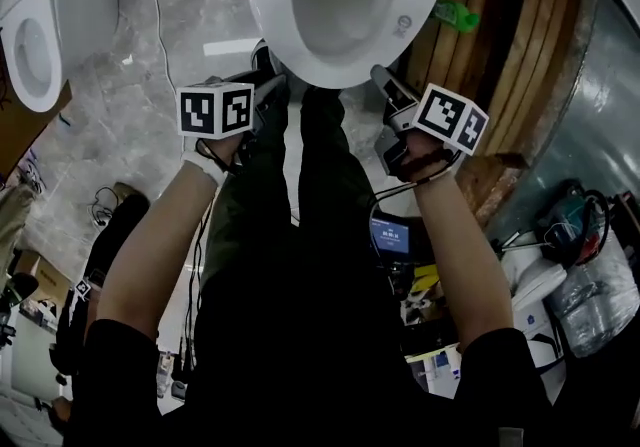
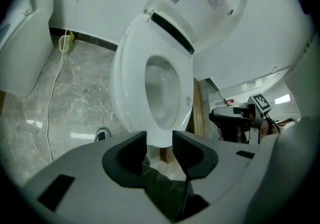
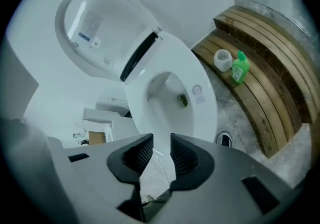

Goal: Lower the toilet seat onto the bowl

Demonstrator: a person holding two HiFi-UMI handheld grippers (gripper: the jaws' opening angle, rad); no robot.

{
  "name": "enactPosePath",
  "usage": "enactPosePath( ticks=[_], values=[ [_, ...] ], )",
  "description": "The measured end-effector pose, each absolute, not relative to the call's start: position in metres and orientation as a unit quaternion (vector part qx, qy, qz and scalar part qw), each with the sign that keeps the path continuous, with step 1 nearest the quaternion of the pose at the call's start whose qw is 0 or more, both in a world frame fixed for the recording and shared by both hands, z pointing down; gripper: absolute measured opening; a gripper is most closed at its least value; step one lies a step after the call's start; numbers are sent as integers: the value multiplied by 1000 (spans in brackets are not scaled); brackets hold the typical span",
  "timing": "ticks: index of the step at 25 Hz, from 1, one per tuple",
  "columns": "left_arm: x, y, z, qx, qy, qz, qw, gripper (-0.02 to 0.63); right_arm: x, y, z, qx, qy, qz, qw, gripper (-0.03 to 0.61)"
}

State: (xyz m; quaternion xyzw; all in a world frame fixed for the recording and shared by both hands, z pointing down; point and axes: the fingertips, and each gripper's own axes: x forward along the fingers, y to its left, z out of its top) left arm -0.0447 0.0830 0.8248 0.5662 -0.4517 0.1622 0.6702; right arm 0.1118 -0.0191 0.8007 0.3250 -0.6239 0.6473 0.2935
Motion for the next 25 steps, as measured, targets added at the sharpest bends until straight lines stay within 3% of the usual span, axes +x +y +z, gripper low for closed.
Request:
enactPosePath(
  ticks=[17, 25],
  values=[
    [-16, 15, 509, 730, -486, 74, 474, 146, 101, -68, 508, 295, -816, 466, 173, 112],
    [6, 6, 411, 774, -482, 42, 408, 143, 107, -76, 392, 300, -886, 330, 124, 110]
  ],
)
